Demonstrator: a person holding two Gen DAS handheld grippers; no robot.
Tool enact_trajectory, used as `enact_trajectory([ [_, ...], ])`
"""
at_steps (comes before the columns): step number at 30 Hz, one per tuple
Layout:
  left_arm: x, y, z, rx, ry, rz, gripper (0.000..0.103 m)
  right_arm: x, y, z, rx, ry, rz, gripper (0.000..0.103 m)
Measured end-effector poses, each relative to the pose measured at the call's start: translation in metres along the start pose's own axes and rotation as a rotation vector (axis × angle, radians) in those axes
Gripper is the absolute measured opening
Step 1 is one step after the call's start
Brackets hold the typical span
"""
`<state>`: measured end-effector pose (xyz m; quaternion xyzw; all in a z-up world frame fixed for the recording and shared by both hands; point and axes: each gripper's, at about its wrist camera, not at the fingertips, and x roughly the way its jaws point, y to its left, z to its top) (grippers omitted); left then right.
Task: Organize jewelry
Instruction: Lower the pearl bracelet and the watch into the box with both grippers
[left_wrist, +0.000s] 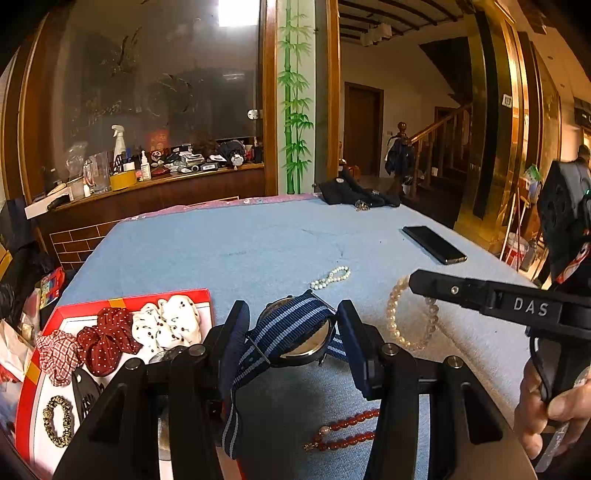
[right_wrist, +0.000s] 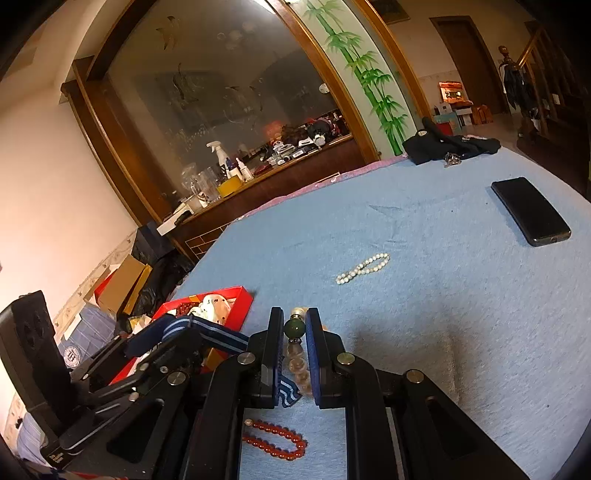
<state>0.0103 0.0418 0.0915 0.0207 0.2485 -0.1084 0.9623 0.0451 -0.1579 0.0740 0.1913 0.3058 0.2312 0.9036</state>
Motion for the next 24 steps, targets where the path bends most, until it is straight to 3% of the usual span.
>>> enact_trajectory([
  [12, -0.036, 0.039, -0.005, -0.067, -0.05, 0.048, 0.048, 0.008, 0.044, -0.015, -0.023, 0.031, 0.045, 0.013],
  [24, -0.068, 0.124, -0.021, -0.223, -0.088, 0.153, 0.048, 0.032, 0.127, -0.03, -0.144, 0.095, 0.12, 0.013],
])
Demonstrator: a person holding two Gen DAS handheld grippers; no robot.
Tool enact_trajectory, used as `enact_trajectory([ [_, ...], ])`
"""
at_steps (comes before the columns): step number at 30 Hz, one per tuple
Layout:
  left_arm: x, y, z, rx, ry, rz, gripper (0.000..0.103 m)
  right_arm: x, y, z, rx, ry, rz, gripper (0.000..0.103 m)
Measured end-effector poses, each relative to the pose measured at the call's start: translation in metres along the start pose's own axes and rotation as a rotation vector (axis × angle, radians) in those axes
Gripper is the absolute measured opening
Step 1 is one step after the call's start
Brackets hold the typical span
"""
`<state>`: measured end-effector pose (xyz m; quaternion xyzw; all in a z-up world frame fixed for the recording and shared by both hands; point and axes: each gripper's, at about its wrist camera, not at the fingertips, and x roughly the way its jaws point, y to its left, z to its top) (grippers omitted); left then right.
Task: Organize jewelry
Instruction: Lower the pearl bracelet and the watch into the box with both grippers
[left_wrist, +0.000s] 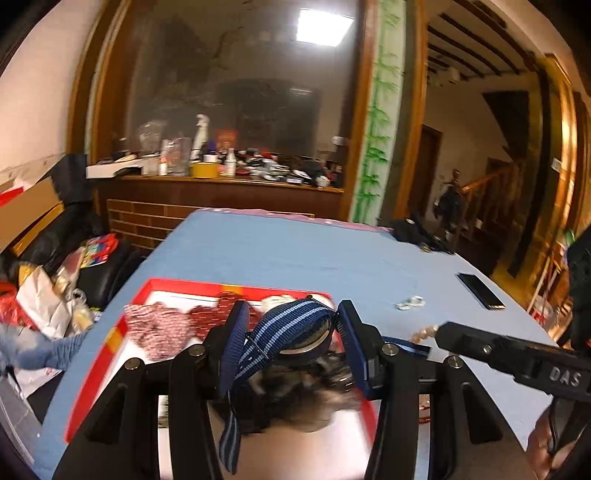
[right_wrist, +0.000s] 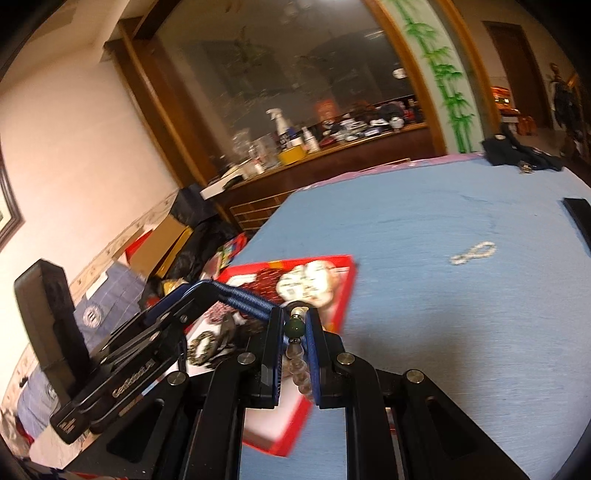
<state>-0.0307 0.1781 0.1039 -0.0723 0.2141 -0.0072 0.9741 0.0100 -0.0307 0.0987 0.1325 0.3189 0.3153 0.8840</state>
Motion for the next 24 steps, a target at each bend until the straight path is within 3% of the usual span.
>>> enact_trajectory([
  [5, -0.004, 0.035, -0.002, -0.04, 0.002, 0.056, 0.048, 0.021, 0.03, -0.004, -0.031, 0.039, 0.037, 0.013],
  [11, 0.008, 0.064, -0.009, -0.092, 0.074, 0.114, 0.048, 0.051, 0.054, -0.02, -0.063, 0.108, 0.071, 0.013],
  [17, 0.023, 0.06, -0.017, -0.063, 0.14, 0.142, 0.049, 0.077, 0.047, -0.039, -0.054, 0.185, 0.053, 0.014],
  [24, 0.035, 0.062, -0.023, -0.051, 0.181, 0.179, 0.049, 0.082, 0.028, -0.046, -0.019, 0.217, 0.026, 0.014],
])
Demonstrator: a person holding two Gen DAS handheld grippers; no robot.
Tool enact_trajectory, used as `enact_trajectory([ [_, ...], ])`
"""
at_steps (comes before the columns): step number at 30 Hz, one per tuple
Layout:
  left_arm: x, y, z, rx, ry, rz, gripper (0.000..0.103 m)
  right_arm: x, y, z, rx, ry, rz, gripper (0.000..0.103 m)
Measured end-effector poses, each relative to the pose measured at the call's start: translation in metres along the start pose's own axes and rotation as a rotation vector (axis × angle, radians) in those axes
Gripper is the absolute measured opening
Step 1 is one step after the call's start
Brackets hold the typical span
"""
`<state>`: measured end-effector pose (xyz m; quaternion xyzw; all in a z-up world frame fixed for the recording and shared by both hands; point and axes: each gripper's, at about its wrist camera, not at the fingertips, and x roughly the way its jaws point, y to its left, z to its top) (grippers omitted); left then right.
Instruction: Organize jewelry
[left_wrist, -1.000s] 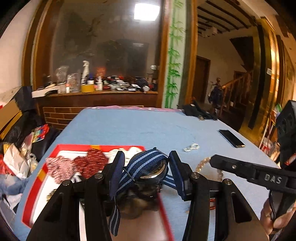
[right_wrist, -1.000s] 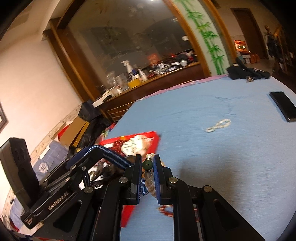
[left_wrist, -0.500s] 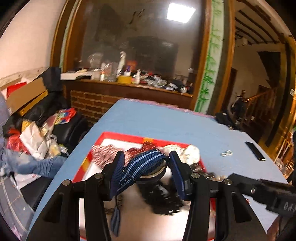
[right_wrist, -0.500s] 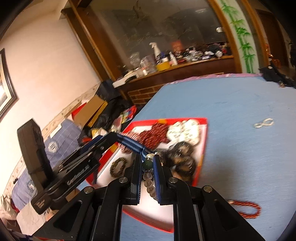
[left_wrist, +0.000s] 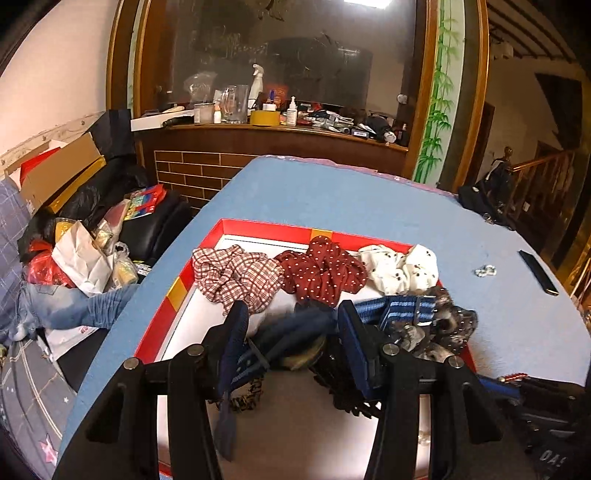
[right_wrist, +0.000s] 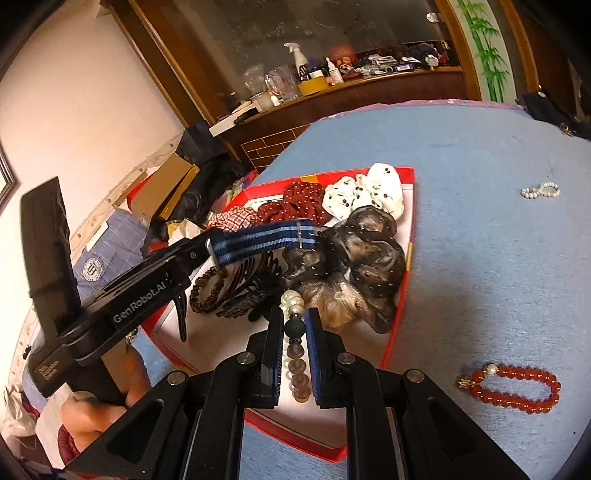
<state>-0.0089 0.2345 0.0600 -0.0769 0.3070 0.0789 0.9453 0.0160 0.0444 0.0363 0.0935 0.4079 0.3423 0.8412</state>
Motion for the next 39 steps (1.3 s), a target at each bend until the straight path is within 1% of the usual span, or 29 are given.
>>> enact_trajectory([
  [1, 0.0, 0.0, 0.0, 0.001, -0.002, 0.005, 0.053, -0.001, -0.001, 0.0, -0.001, -0.003, 0.0, 0.014],
  [2, 0.001, 0.001, -0.001, 0.003, -0.002, 0.011, 0.059, -0.003, 0.0, -0.001, -0.005, -0.007, -0.001, 0.015],
  [4, 0.001, 0.0, -0.001, 0.006, -0.009, 0.022, 0.063, -0.008, 0.001, -0.001, -0.01, -0.018, -0.003, 0.016],
  [6, -0.001, 0.0, -0.001, 0.008, -0.024, 0.036, 0.064, -0.013, 0.001, -0.001, -0.014, -0.034, -0.006, 0.022],
  [8, -0.006, 0.001, -0.001, 0.005, -0.045, 0.045, 0.064, -0.021, 0.001, -0.002, -0.014, -0.056, -0.007, 0.022],
  [10, -0.013, 0.001, 0.0, 0.001, -0.077, 0.068, 0.066, -0.028, 0.002, -0.002, -0.011, -0.071, -0.006, 0.023],
  [11, -0.019, 0.0, 0.0, 0.005, -0.095, 0.091, 0.068, -0.032, 0.003, -0.002, -0.011, -0.08, -0.007, 0.025],
  [12, -0.026, -0.001, -0.001, 0.008, -0.109, 0.111, 0.069, -0.038, 0.004, -0.004, -0.015, -0.09, -0.013, 0.031],
  [13, -0.035, -0.002, -0.004, 0.01, -0.128, 0.137, 0.075, -0.043, 0.006, -0.005, -0.021, -0.099, -0.022, 0.035],
  [14, -0.047, -0.004, -0.008, 0.014, -0.156, 0.164, 0.082, -0.052, 0.01, -0.008, -0.037, -0.116, -0.044, 0.047],
  [15, -0.06, -0.006, -0.012, 0.022, -0.182, 0.182, 0.087, -0.058, 0.013, -0.011, -0.052, -0.133, -0.062, 0.059],
  [16, -0.069, -0.008, -0.015, 0.03, -0.197, 0.194, 0.094, -0.064, 0.016, -0.013, -0.067, -0.148, -0.076, 0.063],
  [17, -0.08, -0.011, -0.019, 0.042, -0.21, 0.207, 0.095, -0.072, 0.021, -0.017, -0.084, -0.166, -0.093, 0.066],
  [19, -0.099, -0.016, -0.026, 0.06, -0.205, 0.227, 0.095, -0.088, 0.029, -0.026, -0.107, -0.195, -0.122, 0.073],
  [20, -0.109, -0.018, -0.029, 0.059, -0.197, 0.225, 0.096, -0.096, 0.032, -0.03, -0.108, -0.208, -0.139, 0.08],
  [21, -0.122, -0.019, -0.035, 0.057, -0.192, 0.221, 0.097, -0.104, 0.036, -0.036, -0.101, -0.223, -0.167, 0.085],
  [22, -0.129, -0.019, -0.039, 0.056, -0.195, 0.223, 0.102, -0.113, 0.04, -0.043, -0.092, -0.244, -0.207, 0.087],
  [24, -0.148, -0.021, -0.051, 0.056, -0.21, 0.242, 0.103, -0.128, 0.049, -0.06, -0.099, -0.287, -0.259, 0.095],
  [26, -0.165, -0.023, -0.065, 0.062, -0.22, 0.275, 0.103, -0.136, 0.055, -0.075, -0.115, -0.307, -0.276, 0.095],
  [27, -0.169, -0.024, -0.07, 0.067, -0.212, 0.285, 0.103, -0.139, 0.059, -0.082, -0.125, -0.309, -0.281, 0.095],
  [29, -0.178, -0.025, -0.083, 0.087, -0.199, 0.295, 0.103, -0.143, 0.065, -0.093, -0.148, -0.299, -0.285, 0.096],
  [33, -0.194, -0.024, -0.103, 0.123, -0.222, 0.338, 0.103, -0.156, 0.072, -0.107, -0.144, -0.287, -0.302, 0.096],
  [34, -0.198, -0.023, -0.106, 0.126, -0.224, 0.338, 0.103, -0.159, 0.074, -0.11, -0.145, -0.289, -0.308, 0.096],
  [37, -0.207, -0.018, -0.112, 0.129, -0.204, 0.3, 0.103, -0.169, 0.078, -0.116, -0.142, -0.307, -0.328, 0.099],
  [39, -0.213, -0.017, -0.117, 0.138, -0.201, 0.305, 0.103, -0.172, 0.082, -0.12, -0.131, -0.303, -0.326, 0.099],
])
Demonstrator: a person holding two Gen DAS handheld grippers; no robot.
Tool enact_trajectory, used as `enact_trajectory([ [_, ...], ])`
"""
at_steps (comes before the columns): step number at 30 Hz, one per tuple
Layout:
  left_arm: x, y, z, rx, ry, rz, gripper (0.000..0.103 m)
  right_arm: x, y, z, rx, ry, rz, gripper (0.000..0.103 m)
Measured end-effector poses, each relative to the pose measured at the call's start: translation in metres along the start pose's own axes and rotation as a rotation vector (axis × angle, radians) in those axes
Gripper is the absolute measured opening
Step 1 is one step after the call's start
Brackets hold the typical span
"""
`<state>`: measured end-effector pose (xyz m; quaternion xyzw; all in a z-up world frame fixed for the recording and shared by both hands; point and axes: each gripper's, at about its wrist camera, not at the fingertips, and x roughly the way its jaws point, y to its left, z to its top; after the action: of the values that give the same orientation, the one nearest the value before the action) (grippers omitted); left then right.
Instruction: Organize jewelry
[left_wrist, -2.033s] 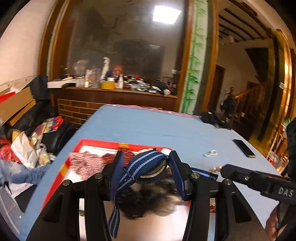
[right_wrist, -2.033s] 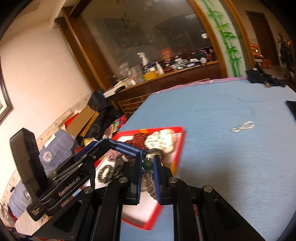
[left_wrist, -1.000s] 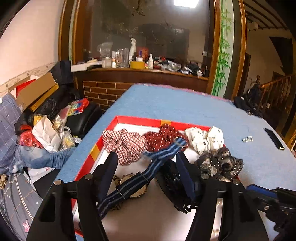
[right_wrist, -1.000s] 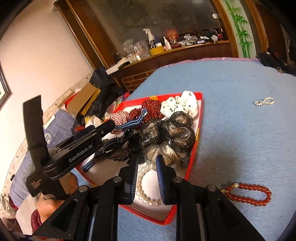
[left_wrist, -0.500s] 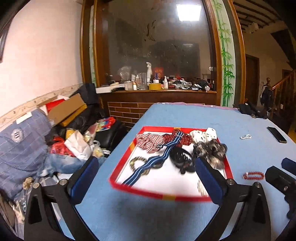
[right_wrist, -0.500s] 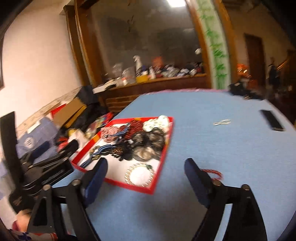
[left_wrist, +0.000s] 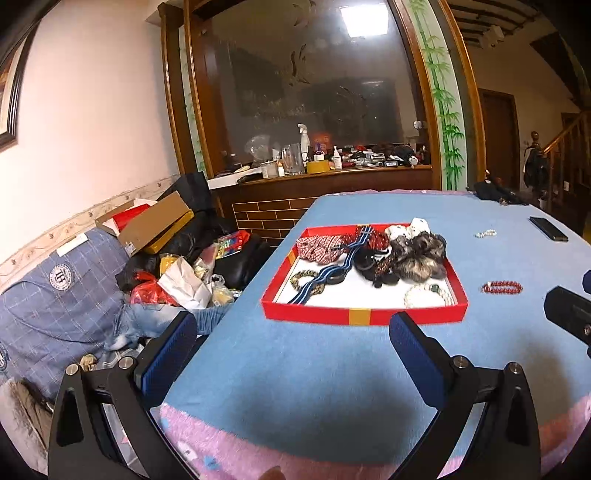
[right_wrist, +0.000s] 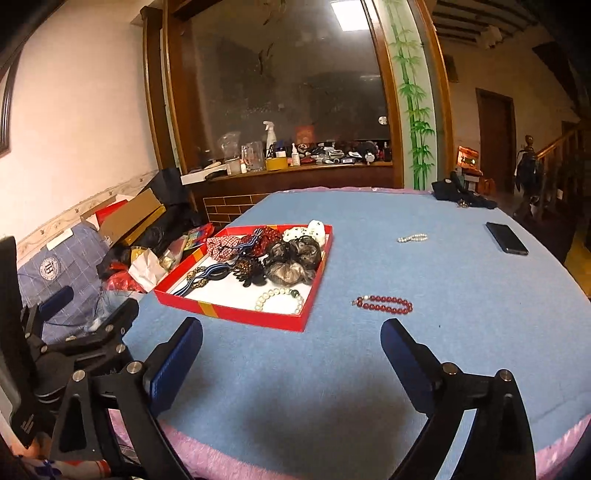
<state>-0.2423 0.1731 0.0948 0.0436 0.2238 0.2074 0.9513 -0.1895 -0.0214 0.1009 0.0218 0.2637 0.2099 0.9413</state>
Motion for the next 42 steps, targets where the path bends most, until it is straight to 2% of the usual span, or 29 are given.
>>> enact_trajectory([
  [3, -0.01, 0.008, -0.008, -0.016, 0.007, 0.053, 0.103, -0.006, 0.008, -0.005, -0.006, 0.018, 0.007, 0.099],
  [6, -0.008, 0.015, -0.012, -0.035, 0.042, 0.01, 0.103, -0.014, 0.019, -0.009, -0.04, 0.016, 0.001, 0.099],
  [8, -0.006, 0.017, -0.014, -0.042, 0.056, 0.011, 0.103, -0.02, 0.028, -0.011, -0.074, 0.002, -0.01, 0.1],
  [11, -0.005, 0.016, -0.015, -0.03, 0.048, 0.016, 0.103, -0.022, 0.037, -0.012, -0.115, -0.015, -0.022, 0.103],
  [15, -0.005, 0.016, -0.016, -0.034, 0.04, 0.004, 0.103, -0.013, 0.043, -0.015, -0.145, 0.015, -0.015, 0.103],
  [28, 0.008, 0.022, -0.022, -0.06, 0.085, -0.004, 0.103, -0.005, 0.051, -0.024, -0.184, 0.058, -0.033, 0.103],
  [42, 0.015, 0.024, -0.027, -0.065, 0.099, 0.004, 0.103, -0.001, 0.055, -0.023, -0.19, 0.077, -0.034, 0.103],
])
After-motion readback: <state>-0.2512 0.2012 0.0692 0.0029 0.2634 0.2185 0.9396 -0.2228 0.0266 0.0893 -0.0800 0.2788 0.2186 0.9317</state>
